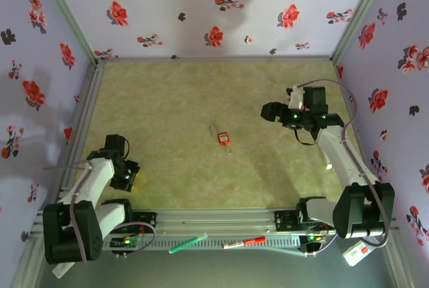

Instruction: Unlock with the key

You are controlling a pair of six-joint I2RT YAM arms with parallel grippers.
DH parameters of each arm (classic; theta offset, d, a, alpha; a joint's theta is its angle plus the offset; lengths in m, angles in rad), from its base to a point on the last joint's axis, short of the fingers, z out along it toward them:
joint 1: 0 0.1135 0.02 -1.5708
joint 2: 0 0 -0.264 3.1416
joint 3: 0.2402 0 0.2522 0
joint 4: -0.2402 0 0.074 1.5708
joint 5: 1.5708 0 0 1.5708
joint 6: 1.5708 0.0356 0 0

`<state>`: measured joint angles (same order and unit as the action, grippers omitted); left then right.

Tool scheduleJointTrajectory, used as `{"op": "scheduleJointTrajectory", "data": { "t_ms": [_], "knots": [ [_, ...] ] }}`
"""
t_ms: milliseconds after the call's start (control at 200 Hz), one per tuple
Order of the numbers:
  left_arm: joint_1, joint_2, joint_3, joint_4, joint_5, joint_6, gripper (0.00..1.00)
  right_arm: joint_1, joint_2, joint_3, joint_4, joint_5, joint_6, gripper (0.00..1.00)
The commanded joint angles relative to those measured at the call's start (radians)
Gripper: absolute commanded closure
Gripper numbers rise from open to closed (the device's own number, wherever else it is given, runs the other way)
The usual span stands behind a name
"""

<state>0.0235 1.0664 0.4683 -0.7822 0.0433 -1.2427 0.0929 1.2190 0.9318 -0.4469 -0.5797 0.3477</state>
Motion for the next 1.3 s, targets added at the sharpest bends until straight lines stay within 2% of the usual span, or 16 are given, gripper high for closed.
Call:
{"op": "scheduleJointTrajectory", "data": {
  "t_ms": [0, 335, 765, 1135, 1230, 1255, 1295],
  "knots": [
    [0.004, 0.058, 0.005, 0.162, -0.072, 0.005, 0.60, 0.008, -0.023, -0.007, -0.030, 0.004, -0.027, 0.16],
    [0.050, 0.318, 0.145, 0.215, -0.091, 0.174, 0.77, 0.008, -0.049, -0.019, -0.039, 0.007, -0.041, 0.16],
    [0.055, 0.194, 0.124, 0.135, -0.052, 0.289, 1.00, 0.008, -0.058, -0.028, -0.029, -0.011, -0.034, 0.16],
    [0.038, -0.036, 0.155, -0.021, 0.057, 0.406, 1.00, 0.011, -0.075, -0.033, -0.008, -0.029, 0.012, 0.16],
    [0.033, -0.115, 0.185, -0.130, 0.013, 0.399, 1.00, 0.013, -0.087, -0.040, -0.009, -0.031, 0.018, 0.16],
    [0.033, -0.138, 0.184, -0.130, 0.000, 0.387, 0.89, 0.013, -0.092, -0.044, -0.006, -0.028, 0.019, 0.16],
    [0.040, -0.150, 0.179, -0.130, -0.002, 0.359, 0.62, 0.014, -0.099, -0.056, 0.004, -0.026, 0.025, 0.15]
  ]
}}
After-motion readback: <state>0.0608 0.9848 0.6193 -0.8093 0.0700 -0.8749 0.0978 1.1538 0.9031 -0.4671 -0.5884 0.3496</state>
